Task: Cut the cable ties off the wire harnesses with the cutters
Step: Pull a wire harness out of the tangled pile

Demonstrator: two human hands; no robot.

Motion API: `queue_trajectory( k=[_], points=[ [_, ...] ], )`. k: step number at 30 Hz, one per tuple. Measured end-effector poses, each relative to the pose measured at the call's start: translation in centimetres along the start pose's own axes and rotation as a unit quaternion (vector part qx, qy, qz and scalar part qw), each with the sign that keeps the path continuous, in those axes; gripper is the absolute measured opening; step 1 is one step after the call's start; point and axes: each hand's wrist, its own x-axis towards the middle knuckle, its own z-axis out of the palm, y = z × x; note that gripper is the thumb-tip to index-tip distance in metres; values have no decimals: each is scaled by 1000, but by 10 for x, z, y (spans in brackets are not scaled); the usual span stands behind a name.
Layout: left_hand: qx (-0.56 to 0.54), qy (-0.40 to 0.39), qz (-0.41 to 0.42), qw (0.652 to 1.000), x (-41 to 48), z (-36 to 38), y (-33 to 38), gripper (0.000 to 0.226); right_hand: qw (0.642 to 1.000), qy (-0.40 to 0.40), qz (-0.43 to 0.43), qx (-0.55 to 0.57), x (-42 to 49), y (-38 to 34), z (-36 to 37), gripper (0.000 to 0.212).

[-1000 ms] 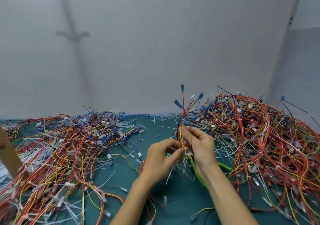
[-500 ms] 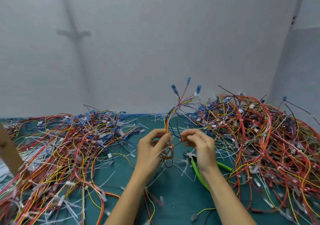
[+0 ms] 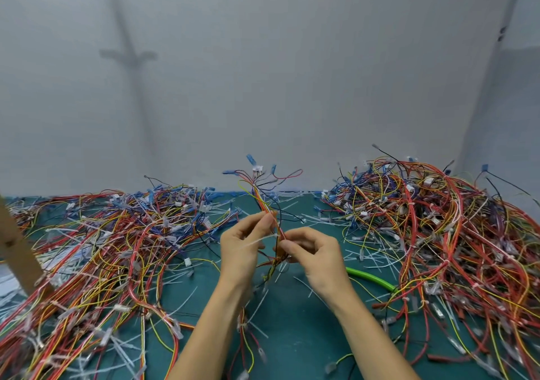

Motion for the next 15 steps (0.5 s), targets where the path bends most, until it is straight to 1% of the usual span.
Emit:
queue_trajectory(
  k=[3, 5, 8, 10, 12, 13, 15],
  points=[
    [-15, -3, -22, 1000, 6, -3, -1, 11, 997, 47, 7, 59, 2, 0, -1, 13],
    [-34, 19, -47, 998, 11, -6, -2, 2, 992, 71, 15, 100, 3, 0, -3, 10],
    [5, 11, -101, 995, 15, -11, -7, 3, 988, 88, 22, 126, 4, 0, -8, 9],
    [54, -21, -145, 988, 15, -13, -9, 3, 986, 92, 27, 134, 4, -1, -9, 8],
    [99, -65, -197, 973, 11, -13, -9, 6, 984, 98, 28, 144, 5, -1, -10, 8],
    [124, -91, -219, 963, 9, -13, -8, 8, 983, 104, 28, 151, 5, -2, -10, 8],
    [171, -163, -236, 943, 4, -13, -7, 13, 979, 116, 28, 167, 5, -4, -12, 8]
  ],
)
